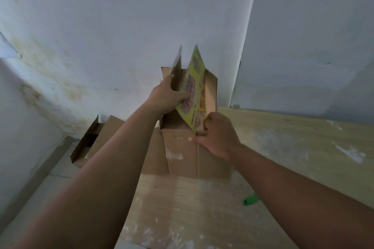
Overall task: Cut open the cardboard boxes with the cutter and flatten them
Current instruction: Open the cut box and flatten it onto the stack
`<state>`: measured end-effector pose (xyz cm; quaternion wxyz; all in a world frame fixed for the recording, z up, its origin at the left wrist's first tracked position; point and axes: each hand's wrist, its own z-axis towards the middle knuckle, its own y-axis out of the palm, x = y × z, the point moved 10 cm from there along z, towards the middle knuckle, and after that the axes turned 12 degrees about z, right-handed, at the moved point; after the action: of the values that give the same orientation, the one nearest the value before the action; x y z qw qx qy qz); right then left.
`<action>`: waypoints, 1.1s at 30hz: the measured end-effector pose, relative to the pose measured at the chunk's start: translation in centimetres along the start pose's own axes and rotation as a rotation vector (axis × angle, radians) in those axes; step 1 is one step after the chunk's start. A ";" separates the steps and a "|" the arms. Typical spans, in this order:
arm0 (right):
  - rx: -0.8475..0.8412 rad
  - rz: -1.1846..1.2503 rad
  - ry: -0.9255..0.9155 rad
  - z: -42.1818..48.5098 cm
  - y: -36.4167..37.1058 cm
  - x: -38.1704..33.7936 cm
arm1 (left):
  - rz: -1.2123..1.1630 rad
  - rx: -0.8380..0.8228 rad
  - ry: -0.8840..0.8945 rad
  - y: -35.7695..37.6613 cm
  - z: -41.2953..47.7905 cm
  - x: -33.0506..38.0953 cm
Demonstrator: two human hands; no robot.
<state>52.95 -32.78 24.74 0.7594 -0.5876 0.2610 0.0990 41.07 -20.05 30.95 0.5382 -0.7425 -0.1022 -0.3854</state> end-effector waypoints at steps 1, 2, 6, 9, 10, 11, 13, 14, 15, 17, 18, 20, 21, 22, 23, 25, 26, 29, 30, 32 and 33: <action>0.043 0.026 0.042 0.1 -0.1 0.3 | 0.028 0.023 -0.003 -0.5 0.1 -0.2; 0.041 0.035 0.075 0.3 0.2 0.4 | 0.056 0.049 -0.005 -1.0 0.2 -0.4; -0.127 0.182 0.107 1.0 2.6 -0.6 | 0.168 0.094 0.003 -2.2 0.6 -0.9; -0.083 0.267 0.168 1.2 3.3 -0.7 | 0.150 0.115 0.016 -4.1 1.2 -1.4; -0.067 0.277 0.190 1.4 3.7 -0.6 | 0.191 0.153 0.021 -5.1 1.6 -2.1; -0.051 0.280 0.202 1.5 4.1 -0.5 | 0.270 0.188 0.017 -6.1 2.2 -3.2; -0.017 0.240 0.203 1.5 4.8 0.0 | 0.506 0.197 -0.015 -6.9 3.3 -6.2; 0.005 0.178 0.199 1.5 4.9 0.2 | 0.656 0.160 -0.033 -6.6 3.8 -8.2; 0.033 0.093 0.199 1.5 4.9 0.3 | 0.822 0.104 -0.050 -5.9 4.2 -10.4; 0.076 -0.051 0.215 1.7 5.2 0.8 | 1.110 -0.050 -0.048 -3.5 4.6 -14.9; 0.080 -0.116 0.239 1.9 5.5 1.0 | 1.180 -0.115 -0.017 -2.1 4.5 -16.7; 0.035 -0.230 0.309 2.4 6.8 1.6 | 1.190 -0.154 0.122 1.0 4.1 -18.5; -0.004 -0.246 0.339 2.5 7.8 1.9 | 1.158 -0.158 0.215 2.8 3.7 -18.6; -0.037 -0.239 0.353 2.5 8.7 2.1 | 1.109 -0.173 0.306 4.7 3.2 -18.4; -0.072 -0.226 0.363 2.4 9.7 2.3 | 1.051 -0.207 0.382 6.8 2.6 -18.2; -0.125 -0.218 0.404 1.9 11.1 2.8 | 0.954 -0.296 0.440 10.1 1.6 -18.6; -0.141 -0.222 0.445 1.5 11.6 3.3 | 0.931 -0.335 0.431 11.4 1.3 -19.4; -0.187 -0.225 0.587 -0.8 13.0 4.7 | 0.920 -0.435 0.379 14.1 0.8 -23.2; -0.213 -0.220 0.626 -1.7 13.6 5.1 | 0.922 -0.456 0.373 14.8 0.5 -24.5; -0.251 -0.216 0.717 -3.7 14.8 6.0 | 0.921 -0.452 0.398 15.6 -0.2 -26.3; -0.248 -0.210 0.779 -4.6 15.0 6.5 | 0.914 -0.440 0.414 15.9 -0.6 -26.8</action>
<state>50.25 -33.79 8.00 0.5335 -0.6914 0.4536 -0.1779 31.51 -19.91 1.35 0.4919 -0.7148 0.4218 -0.2628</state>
